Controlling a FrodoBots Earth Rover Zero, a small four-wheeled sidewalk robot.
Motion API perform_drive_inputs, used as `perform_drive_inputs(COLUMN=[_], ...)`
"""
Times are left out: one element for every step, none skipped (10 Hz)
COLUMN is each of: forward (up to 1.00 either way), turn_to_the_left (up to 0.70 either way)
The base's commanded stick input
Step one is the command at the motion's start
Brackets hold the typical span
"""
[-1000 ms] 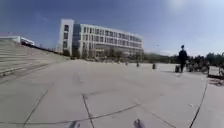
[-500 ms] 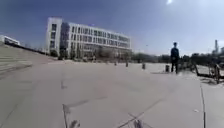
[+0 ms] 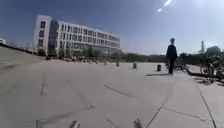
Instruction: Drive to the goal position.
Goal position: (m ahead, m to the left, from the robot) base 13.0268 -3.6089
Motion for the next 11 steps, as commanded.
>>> perform_drive_inputs(forward=[0.7, 0.7, 0.7, 0.7, 0.7, 0.7, 0.7, 0.7, 0.7, 0.7, 0.7], turn_to_the_left=[0.0, 0.0, 0.0, 0.0, 0.0, 0.0, 0.0, 0.0, -0.18, -0.33, -0.35])
